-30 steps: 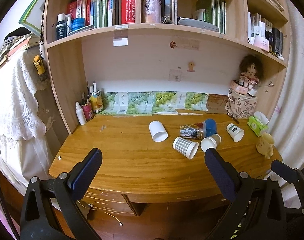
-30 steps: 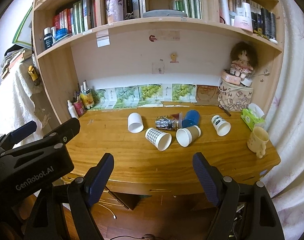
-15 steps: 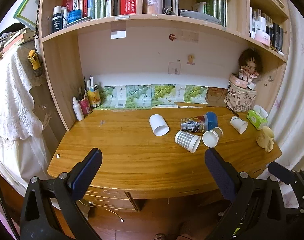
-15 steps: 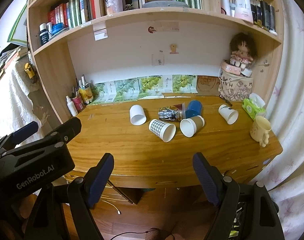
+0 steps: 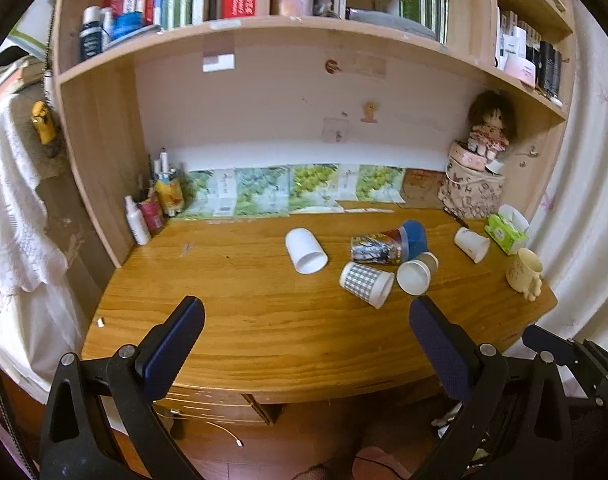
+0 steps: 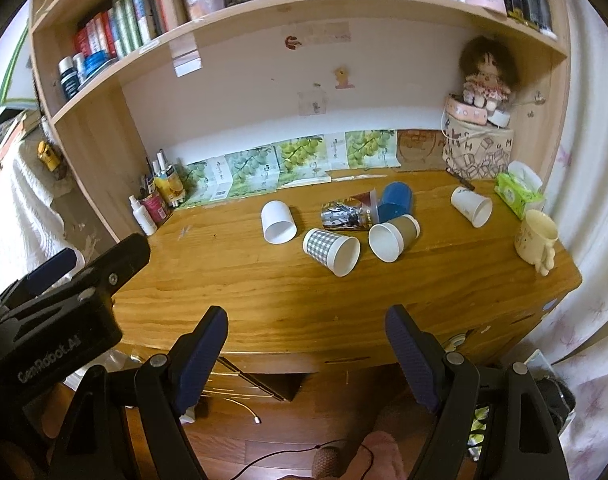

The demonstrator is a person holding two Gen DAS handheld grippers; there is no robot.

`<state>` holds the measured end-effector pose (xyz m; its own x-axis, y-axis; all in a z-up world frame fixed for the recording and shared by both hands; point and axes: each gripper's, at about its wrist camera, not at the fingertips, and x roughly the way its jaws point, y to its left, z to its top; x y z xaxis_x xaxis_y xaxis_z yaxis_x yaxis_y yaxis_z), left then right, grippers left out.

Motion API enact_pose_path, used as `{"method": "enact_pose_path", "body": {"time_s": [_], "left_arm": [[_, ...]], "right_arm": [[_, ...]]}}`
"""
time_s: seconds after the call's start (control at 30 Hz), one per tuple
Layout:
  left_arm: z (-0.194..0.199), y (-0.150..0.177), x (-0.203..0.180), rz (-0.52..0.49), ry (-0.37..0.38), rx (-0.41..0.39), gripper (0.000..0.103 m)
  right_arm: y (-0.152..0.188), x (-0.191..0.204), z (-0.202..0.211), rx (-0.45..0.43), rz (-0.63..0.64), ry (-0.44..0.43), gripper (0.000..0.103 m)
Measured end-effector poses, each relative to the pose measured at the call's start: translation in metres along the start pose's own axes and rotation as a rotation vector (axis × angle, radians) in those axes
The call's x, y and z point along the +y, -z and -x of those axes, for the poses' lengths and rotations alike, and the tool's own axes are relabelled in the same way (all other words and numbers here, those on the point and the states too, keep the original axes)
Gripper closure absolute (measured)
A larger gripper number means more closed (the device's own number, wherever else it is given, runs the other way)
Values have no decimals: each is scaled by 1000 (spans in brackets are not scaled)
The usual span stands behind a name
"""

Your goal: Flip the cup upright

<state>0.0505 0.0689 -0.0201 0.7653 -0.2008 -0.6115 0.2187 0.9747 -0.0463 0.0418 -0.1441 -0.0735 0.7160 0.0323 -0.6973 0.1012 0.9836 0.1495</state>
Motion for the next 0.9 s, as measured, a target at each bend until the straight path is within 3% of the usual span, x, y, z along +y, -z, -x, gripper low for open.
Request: {"method": "enact_pose_path", "body": {"time_s": [0.47,0.9], "left_arm": [[-41,-26,-28,-107,2,-11,1],[-88,-73,-75,-200,0,-68,1]], "right_arm": [[-24,-43,-36,42,-139,-1,21],[-65,-114,-84,77,-269,-29,21]]}}
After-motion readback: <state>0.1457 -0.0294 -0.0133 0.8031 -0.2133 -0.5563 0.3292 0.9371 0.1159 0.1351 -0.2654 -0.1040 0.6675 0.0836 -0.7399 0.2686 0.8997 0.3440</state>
